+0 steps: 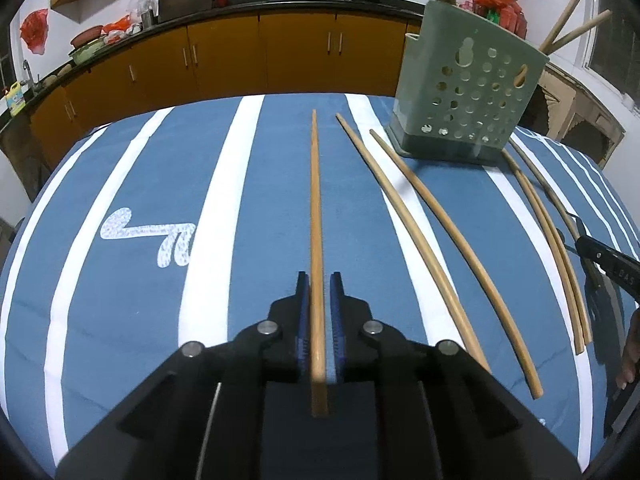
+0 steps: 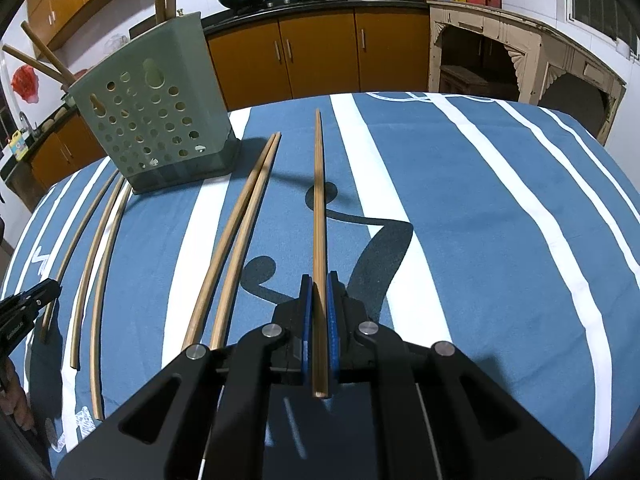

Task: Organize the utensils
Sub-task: 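Grasp a wooden chopstick with the left tool while the right tool holds its chopstick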

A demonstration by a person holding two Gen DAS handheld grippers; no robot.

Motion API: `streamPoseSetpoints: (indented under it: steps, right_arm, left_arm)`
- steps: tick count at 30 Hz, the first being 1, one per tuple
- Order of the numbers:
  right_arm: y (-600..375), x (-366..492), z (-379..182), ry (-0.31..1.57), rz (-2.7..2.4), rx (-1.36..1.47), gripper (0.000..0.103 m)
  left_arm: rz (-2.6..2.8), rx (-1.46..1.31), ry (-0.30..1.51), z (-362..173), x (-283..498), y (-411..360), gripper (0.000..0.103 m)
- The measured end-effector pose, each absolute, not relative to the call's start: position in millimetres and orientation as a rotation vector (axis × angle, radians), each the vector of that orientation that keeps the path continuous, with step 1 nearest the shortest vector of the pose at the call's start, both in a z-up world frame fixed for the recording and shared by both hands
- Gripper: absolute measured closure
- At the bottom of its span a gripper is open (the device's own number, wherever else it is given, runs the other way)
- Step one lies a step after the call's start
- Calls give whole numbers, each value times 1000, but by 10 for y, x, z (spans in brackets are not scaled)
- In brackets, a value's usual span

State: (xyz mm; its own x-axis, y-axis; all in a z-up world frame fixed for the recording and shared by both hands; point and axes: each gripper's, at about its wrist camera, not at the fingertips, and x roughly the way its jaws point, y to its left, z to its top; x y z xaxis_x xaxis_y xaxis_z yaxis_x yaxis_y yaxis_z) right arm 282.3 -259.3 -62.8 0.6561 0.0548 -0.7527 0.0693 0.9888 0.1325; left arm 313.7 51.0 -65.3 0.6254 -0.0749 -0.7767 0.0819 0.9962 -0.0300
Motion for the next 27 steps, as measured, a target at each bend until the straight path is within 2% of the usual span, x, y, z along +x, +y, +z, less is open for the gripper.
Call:
streamPoseSetpoints:
  steps: [21,27]
  right_arm:
    - [-2573,2752,-626,857,-7,150,95]
    - [-2593,2726,-622,856,-1,166,95]
  left_arm:
    - [-93,26,892,-656,3115,493,89]
    - [-89,11,891,-662,3083,518,95]
